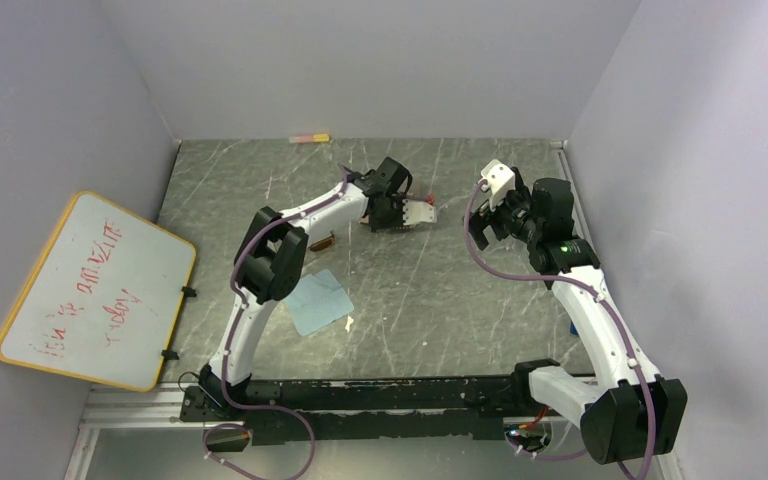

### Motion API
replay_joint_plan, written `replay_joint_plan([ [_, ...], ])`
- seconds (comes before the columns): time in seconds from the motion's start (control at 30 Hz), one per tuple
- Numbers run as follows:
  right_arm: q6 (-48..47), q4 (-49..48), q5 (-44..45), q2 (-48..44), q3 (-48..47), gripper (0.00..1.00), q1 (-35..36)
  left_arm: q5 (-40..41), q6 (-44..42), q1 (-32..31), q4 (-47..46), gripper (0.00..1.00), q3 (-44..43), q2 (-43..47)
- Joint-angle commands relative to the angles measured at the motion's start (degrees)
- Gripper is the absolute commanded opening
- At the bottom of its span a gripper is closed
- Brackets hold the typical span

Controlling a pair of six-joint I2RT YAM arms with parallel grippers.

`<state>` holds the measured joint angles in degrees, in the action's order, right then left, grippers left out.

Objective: Organize the sunglasses
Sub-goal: Adjust the sunglasses case at the center of the board.

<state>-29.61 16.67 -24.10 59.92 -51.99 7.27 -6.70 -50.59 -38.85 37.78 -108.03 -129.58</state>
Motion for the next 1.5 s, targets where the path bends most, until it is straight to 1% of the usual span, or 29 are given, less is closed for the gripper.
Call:
replay_joint_plan([
  [0.0,-0.5,-0.9,-0.1,-0.2,0.2,1.00,-0.3,-0.7,-1.4,0.1,0.8,0.12,-2.1,-0.8],
  [0.2,-0.4,-0.9,0.1,-0.1,0.3,1.00,-0.3,-0.6,-1.2,0.1,0.1,0.10,-1.4,-0.9],
  [0.37,-0.4,-0.8,0.0,-0.2,0.3,1.00,-0.3,1.0,-0.4,0.1,-2.1,0.08,-0.7,-0.9],
  [0.57,-0.5,-0.6,-0.2,-0.1,0.2,1.00,-0.3,3.3,0.2,0.1,-4.0,0.09,-0.3,-1.3],
  [1.07,-0.6,-0.6,-0.3,-0.3,0.2,1.00,-0.3,3.4,0.2,-0.2,-3.3,0.09,-0.7,-3.2],
  [1.47,-0.5,-0.5,-0.5,-0.2,0.1,1.00,-0.3,5.1,0.2,-0.2,-5.1,0.09,-0.3,-2.0],
])
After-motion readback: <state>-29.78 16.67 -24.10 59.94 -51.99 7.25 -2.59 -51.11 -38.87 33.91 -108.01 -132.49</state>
